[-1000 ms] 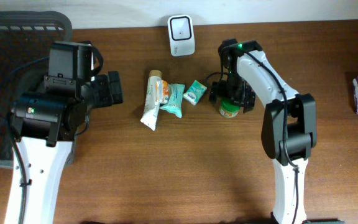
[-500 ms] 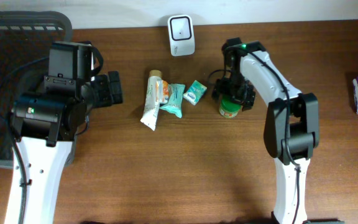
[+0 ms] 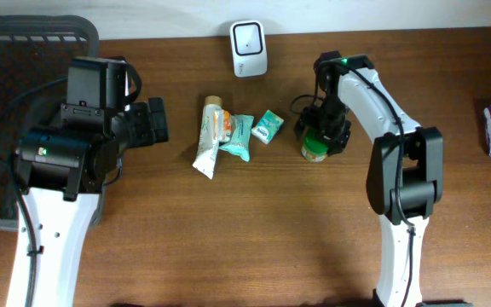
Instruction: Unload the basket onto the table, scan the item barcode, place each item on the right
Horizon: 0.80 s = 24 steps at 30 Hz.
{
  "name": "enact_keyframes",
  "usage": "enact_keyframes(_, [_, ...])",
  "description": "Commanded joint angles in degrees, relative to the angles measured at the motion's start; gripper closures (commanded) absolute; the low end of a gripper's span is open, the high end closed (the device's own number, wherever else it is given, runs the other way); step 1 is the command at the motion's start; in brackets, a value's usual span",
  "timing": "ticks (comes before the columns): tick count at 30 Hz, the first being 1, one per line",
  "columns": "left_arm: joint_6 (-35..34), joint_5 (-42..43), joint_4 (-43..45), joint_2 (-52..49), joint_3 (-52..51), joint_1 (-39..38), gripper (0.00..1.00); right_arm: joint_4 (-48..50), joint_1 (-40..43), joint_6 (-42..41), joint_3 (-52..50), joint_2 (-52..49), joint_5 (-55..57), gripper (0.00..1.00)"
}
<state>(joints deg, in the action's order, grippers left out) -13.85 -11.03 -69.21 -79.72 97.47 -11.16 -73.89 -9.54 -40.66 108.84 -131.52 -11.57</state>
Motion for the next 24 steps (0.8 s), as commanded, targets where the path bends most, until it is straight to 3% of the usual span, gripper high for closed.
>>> enact_keyframes(1, [0.87, -0.81, 0.09, 0.02, -0.04, 0.2, 0.01, -0.09, -0.22, -7.8, -0.31, -0.04, 1.7, 0.2])
enact_keyframes(6, [0.87, -0.79, 0.07, 0.02, -0.04, 0.2, 0.01, -0.09, -0.22, -7.63, -0.31, -0.04, 3.82, 0.22])
enact_keyframes(8, [0.87, -0.79, 0.07, 0.02, -0.04, 0.2, 0.01, -0.15, -0.26, -6.01, -0.31, -0.04, 3.89, 0.32])
enact_keyframes(14, [0.87, -0.79, 0.07, 0.02, -0.04, 0.2, 0.01, -0.44, -1.68, -3.82, -0.31, -0.04, 3.85, 0.34])
enact_keyframes(16, [0.87, -0.81, 0.07, 0.02, -0.04, 0.2, 0.01, -0.11, -2.19, -0.5, -0.31, -0.04, 3.82, 0.4])
enact_keyframes(24, [0.87, -0.79, 0.04, 0.02, -0.04, 0.2, 0.01, 0.92, -2.99, 28.39, -0.24, -0.04, 2.99, 0.39])
